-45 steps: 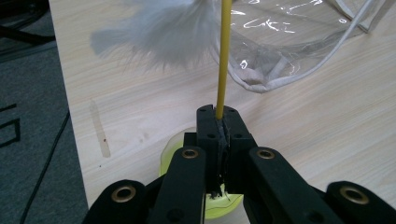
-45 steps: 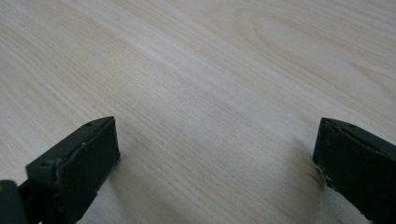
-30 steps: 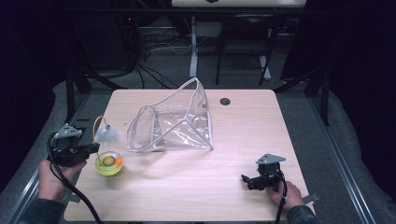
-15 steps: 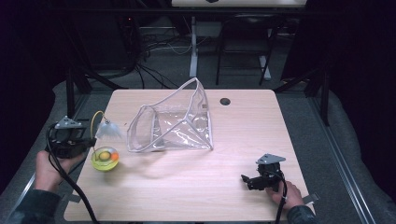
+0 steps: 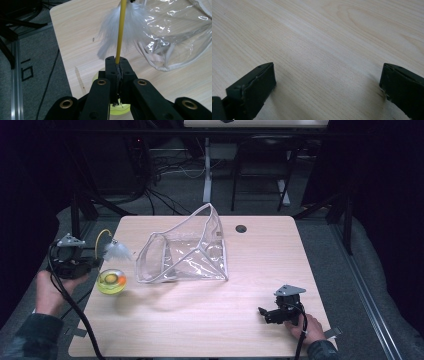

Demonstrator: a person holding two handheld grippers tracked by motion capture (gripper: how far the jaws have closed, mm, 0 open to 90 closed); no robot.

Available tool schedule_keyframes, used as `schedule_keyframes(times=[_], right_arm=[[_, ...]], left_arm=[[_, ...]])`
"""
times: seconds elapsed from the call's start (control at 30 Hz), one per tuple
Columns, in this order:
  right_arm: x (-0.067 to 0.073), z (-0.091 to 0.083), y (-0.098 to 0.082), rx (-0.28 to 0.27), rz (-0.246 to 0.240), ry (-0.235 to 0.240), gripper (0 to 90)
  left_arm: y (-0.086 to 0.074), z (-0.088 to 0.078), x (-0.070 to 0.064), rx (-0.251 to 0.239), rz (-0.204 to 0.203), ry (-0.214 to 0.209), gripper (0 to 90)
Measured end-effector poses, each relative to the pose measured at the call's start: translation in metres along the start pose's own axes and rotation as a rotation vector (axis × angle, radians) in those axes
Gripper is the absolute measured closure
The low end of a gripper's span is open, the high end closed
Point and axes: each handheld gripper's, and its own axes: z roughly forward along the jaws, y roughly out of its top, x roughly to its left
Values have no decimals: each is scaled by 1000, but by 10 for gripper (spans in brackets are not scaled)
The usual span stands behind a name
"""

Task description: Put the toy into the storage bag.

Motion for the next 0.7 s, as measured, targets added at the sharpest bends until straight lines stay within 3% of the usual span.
schedule_keyframes(times=[0.27, 0.7], right_arm=[[0, 0, 0, 0, 0, 0, 0], [0, 0, 0, -4, -2, 1, 0]], left_arm=[[9, 1, 9, -5, -12, 2, 881], [20, 22, 25, -1, -48, 6, 881]])
